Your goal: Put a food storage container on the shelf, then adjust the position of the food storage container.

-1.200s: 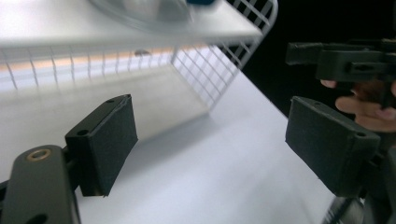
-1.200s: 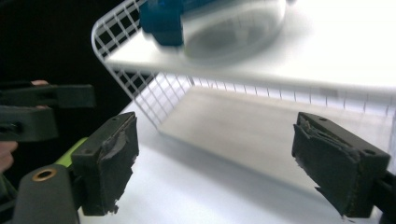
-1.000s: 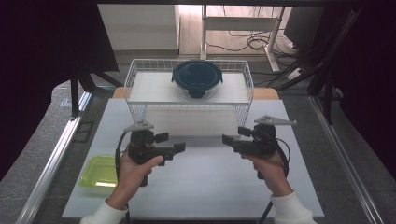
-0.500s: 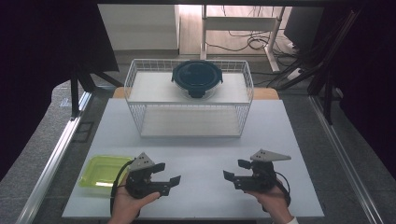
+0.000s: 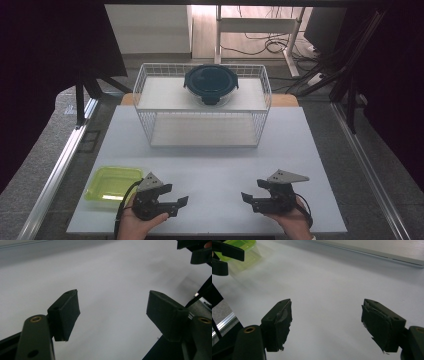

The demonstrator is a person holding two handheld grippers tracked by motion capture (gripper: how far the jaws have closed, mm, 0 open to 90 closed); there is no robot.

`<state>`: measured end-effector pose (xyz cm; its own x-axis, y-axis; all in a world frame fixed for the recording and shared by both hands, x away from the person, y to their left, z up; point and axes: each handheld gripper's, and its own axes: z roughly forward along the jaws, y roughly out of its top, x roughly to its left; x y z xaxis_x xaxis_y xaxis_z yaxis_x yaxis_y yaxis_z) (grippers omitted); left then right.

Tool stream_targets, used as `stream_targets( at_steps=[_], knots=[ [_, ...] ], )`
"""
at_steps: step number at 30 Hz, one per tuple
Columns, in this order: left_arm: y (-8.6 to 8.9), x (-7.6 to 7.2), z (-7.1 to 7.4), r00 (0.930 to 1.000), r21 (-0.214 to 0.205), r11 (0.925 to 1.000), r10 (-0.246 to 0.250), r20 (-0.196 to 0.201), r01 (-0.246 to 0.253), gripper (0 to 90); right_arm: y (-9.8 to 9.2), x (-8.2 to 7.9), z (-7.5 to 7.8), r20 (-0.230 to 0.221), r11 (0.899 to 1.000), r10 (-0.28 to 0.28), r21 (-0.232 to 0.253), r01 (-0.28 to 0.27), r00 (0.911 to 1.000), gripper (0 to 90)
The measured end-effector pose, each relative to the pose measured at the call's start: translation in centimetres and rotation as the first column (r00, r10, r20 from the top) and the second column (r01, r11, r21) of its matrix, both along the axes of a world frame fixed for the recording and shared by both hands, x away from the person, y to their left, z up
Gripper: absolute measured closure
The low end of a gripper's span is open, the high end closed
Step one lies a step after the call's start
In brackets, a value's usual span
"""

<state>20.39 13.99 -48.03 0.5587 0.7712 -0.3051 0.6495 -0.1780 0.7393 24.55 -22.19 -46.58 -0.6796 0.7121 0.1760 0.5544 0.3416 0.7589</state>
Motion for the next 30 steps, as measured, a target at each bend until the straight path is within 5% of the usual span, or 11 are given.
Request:
stream_targets(
  at_steps=[6, 11, 14, 30],
  knots=[
    [0.1, -0.3, 0.8, 0.9999, -0.013, 0.9999, -0.007, 0.013, 0.007, 23.1, 0.0, 0.0, -0.1, 0.001, 1.0, 0.0, 0.005, 0.0, 1.0, 24.3],
    [1.1, -1.0, 3.1, 0.9969, 0.011, 0.9999, -0.004, 0.079, 0.003, 23.4, 0.0, 0.1, -0.1, -0.002, 1.0, -0.007, 0.004, 0.007, 1.0, 24.3],
    [1.9, -1.2, 3.6, 0.9966, 0.018, 0.9998, 0.01, 0.082, -0.011, 23.9, 0.0, 0.1, -0.2, -0.003, 1.0, -0.008, -0.001, 0.008, 1.0, 24.3],
    [3.8, 0.0, 2.9, 0.9967, 0.047, 0.9968, 0.063, 0.052, -0.065, 25.2, -0.5, 0.4, -0.4, -0.02, 1.0, -0.03, -0.002, 0.03, 0.9994, 24.3]
  ],
)
